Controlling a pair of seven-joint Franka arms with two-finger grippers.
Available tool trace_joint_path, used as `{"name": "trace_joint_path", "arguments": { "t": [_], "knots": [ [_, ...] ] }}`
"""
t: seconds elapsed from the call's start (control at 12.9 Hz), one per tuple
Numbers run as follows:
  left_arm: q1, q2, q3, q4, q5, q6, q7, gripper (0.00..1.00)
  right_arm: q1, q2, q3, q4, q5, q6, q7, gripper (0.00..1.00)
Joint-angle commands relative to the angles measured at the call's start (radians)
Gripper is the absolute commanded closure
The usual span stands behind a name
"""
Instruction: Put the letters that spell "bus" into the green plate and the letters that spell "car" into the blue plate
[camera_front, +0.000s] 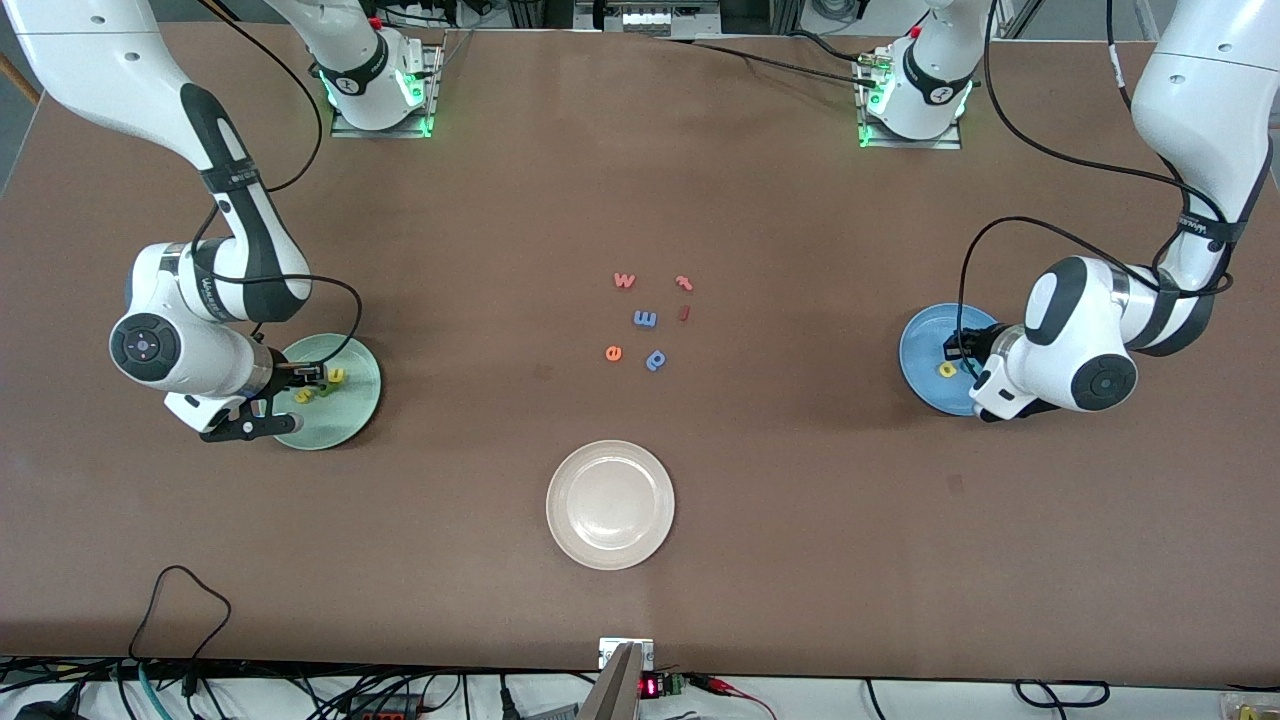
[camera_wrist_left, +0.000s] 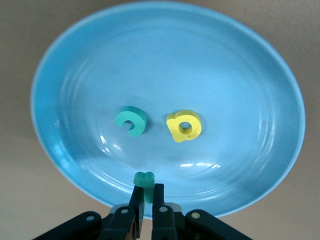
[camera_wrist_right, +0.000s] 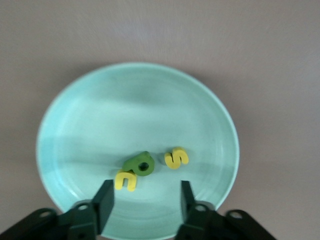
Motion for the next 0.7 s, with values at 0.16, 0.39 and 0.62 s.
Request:
{"name": "trace_joint_path", "arguments": {
  "t": [0.16,0.39,0.62],
  "knots": [
    [0.007,-0.042,-0.016,0.001,0.016,0.006,0.017,0.00,0.002,-0.264,0.010,0.071,0.019,-0.246,0.000,0.00],
    [0.009,-0.059,-0.065,0.147,0.013,-0.081,0.017,0.00,-0.002,-0.325,0.003,0.229,0.020,-0.449,-0.004,0.00],
    [0.009,-0.059,-0.122,0.345,0.014,-0.166,0.063,0.00,0.028,-0.340,-0.078,0.362,0.101,-0.637,-0.009,0.00]
  ]
}}
